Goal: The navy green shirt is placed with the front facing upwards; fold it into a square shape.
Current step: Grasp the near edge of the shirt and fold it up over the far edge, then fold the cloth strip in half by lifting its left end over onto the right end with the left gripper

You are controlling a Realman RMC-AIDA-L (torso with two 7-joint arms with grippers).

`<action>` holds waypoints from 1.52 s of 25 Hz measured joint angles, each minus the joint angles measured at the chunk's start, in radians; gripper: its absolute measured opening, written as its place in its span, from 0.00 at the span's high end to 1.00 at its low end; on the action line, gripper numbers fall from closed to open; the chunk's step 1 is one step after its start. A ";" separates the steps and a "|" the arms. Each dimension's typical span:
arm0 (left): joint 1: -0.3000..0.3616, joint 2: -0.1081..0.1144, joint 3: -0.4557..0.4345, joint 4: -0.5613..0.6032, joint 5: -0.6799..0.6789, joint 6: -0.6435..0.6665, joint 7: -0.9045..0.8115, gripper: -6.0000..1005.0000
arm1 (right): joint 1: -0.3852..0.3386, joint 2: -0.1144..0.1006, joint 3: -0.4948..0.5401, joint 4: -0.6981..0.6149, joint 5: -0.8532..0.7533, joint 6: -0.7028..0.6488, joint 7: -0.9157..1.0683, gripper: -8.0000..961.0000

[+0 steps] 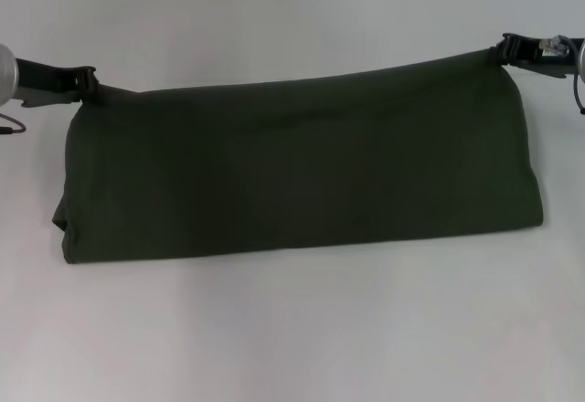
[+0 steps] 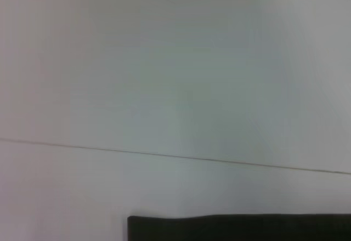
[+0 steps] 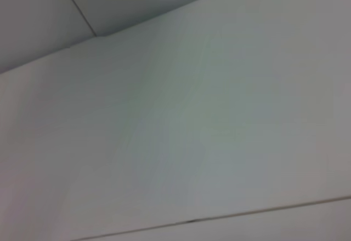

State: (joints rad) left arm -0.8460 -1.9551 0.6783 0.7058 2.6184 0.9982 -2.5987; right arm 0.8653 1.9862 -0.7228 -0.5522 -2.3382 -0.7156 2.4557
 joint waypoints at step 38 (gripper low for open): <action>0.501 -0.116 -0.334 0.040 -0.561 0.495 -0.017 0.30 | -0.429 -0.040 0.114 0.012 0.572 -0.677 -0.317 0.16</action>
State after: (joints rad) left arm -0.3448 -2.0710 0.3446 0.7455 2.0571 1.4927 -2.6158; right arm 0.4368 1.9466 -0.6091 -0.5402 -1.7666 -1.3921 2.1387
